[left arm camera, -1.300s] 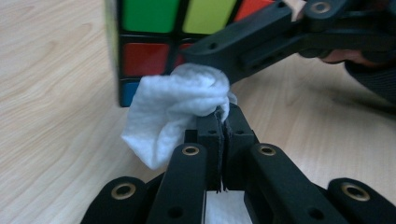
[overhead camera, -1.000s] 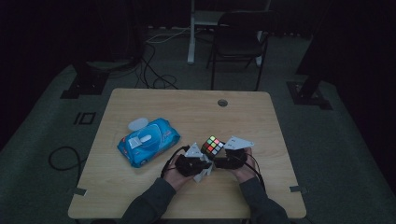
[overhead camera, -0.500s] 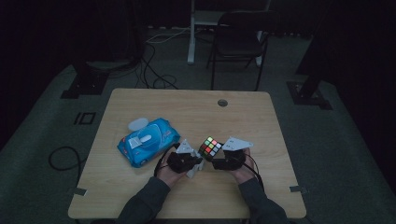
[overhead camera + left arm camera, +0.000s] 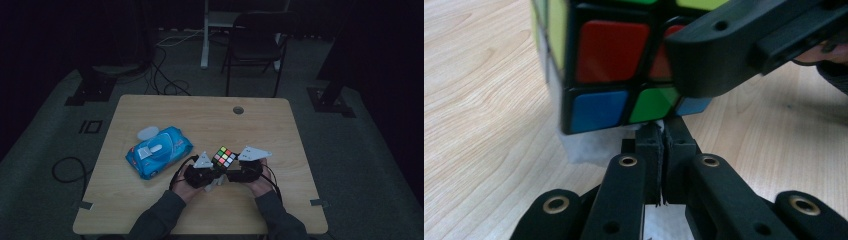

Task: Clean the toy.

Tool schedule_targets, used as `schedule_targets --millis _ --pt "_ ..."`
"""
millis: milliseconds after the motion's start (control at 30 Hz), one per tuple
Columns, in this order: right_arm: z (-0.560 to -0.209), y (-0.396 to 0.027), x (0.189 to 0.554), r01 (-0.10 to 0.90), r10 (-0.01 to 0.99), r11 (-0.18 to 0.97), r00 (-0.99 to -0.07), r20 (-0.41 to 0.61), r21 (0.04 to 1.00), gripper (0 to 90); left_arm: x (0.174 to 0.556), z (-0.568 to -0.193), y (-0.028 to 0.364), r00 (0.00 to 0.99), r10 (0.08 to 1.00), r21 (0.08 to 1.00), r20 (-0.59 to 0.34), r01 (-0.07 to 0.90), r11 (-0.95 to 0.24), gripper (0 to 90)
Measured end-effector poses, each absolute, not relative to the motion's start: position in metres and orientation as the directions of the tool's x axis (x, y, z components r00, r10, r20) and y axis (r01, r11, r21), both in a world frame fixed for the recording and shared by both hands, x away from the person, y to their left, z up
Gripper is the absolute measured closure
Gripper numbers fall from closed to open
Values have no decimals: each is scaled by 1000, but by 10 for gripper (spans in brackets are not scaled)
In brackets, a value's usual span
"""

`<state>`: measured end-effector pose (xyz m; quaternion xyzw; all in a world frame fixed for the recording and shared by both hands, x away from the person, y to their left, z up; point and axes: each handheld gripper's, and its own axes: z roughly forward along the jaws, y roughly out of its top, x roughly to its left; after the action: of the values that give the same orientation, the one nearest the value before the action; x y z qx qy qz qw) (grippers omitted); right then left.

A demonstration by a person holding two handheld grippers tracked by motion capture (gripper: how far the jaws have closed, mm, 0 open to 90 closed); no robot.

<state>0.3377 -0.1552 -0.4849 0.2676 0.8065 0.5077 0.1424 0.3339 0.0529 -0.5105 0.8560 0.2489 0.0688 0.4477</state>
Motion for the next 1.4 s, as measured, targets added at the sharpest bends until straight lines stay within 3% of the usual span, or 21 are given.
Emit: schedule_targets --millis 567,1100,1400 --pt "-484 -160 339 301 573 324 -817 67 897 347 341 -507 71 838 539 825 -79 359 -437 886" --pt "-485 -162 341 306 577 313 -813 76 899 347 330 -509 49 883 465 822 -63 310 -477 886" --pt "-484 -165 341 311 579 306 -811 83 900 347 335 -505 65 855 515 834 -65 330 -442 887"
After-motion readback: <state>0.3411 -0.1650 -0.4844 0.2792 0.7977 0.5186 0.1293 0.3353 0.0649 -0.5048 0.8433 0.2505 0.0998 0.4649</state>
